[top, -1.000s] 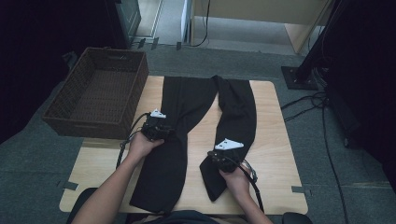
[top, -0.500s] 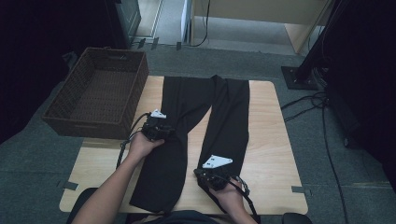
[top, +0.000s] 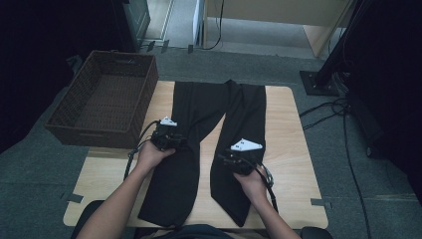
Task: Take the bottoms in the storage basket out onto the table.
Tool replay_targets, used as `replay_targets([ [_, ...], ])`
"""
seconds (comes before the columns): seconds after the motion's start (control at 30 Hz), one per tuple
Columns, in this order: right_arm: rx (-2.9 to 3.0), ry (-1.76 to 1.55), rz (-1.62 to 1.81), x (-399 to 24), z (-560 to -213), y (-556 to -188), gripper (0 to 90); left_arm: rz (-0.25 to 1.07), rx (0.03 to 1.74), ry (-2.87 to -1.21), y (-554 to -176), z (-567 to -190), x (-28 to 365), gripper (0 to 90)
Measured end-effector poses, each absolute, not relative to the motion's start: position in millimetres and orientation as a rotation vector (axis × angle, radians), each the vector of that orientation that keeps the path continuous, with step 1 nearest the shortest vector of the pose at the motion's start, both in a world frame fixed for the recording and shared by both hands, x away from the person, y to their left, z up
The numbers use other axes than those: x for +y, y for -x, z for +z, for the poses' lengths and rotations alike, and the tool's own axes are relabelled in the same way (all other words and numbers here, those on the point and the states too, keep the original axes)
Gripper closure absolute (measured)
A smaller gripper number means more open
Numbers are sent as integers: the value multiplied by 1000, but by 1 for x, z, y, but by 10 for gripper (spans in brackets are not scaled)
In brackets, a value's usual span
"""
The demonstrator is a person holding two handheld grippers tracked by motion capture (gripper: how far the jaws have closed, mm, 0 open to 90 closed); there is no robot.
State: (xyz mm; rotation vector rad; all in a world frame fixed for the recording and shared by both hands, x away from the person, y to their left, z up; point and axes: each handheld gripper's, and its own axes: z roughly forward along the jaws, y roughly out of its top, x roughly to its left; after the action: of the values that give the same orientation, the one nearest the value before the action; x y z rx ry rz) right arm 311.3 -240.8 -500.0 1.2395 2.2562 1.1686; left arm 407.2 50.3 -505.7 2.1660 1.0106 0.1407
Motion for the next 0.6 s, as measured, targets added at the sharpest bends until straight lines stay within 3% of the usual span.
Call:
replay_targets([
  [0.1, 2202, -1286, 1151, -244, -503, -335, 513, 139, 1002, -2172, -407, -506, 50, 710],
  [0.3, 2123, -1343, 1169, -250, -500, -380, 474, 98, 967, -2194, -405, -507, 48, 866],
  [0.6, 2083, -1430, 1126, -236, -507, -447, 419, 88, 955, -2188, -398, -507, 46, 891],
])
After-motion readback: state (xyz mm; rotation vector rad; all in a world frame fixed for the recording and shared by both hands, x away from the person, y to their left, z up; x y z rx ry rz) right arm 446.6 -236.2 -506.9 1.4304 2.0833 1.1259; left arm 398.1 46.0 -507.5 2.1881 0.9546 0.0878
